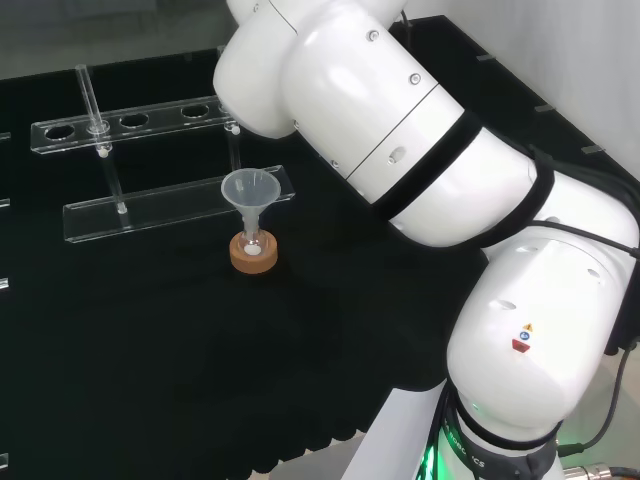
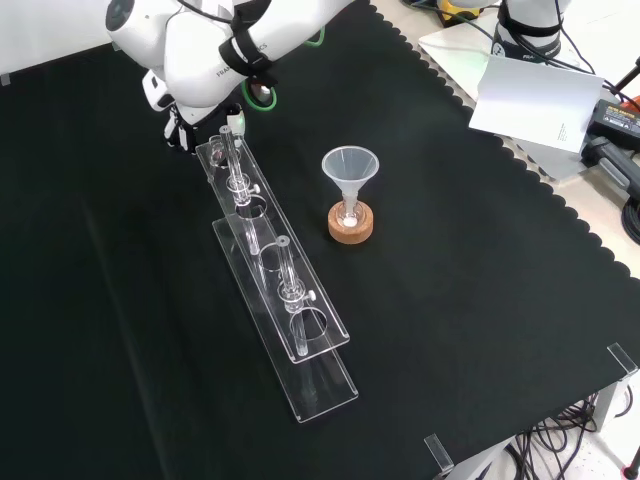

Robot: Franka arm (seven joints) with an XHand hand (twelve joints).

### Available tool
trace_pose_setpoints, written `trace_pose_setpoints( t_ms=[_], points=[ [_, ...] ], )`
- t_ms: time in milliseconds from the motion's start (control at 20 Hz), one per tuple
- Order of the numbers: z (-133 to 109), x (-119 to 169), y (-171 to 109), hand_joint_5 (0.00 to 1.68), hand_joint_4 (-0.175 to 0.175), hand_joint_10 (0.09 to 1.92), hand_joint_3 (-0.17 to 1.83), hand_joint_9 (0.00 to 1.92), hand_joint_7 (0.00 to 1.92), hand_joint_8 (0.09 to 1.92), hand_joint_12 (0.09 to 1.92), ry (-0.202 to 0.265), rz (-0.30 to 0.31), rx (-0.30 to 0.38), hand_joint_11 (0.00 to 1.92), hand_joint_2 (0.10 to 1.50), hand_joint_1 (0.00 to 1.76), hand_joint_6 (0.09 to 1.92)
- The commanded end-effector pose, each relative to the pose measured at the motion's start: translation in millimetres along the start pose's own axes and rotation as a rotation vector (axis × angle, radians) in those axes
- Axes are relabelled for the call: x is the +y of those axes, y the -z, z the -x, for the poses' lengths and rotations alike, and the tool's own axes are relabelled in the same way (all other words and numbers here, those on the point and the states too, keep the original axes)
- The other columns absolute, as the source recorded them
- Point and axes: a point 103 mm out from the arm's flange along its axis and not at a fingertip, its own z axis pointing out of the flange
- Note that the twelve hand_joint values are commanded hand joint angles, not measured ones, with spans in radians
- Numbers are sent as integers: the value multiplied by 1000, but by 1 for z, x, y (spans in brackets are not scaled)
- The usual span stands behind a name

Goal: Put the weighing funnel back on the table.

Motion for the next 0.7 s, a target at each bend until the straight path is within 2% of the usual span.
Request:
trace_pose_setpoints(
  t_ms=[50, 300, 700],
  points=[
    [-6, 10, -10, 1195, 175, 419, 606, 831, 418, 709, 1033, 0, -4, 5, 837, 714, 1102, 790],
    [-14, 16, -12, 1194, 175, 419, 607, 831, 418, 710, 1033, 11, -16, -1, 838, 714, 1102, 791],
    [-21, 16, -10, 1193, 175, 419, 608, 831, 418, 711, 1033, 18, -1, -13, 838, 714, 1102, 793]
  ],
)
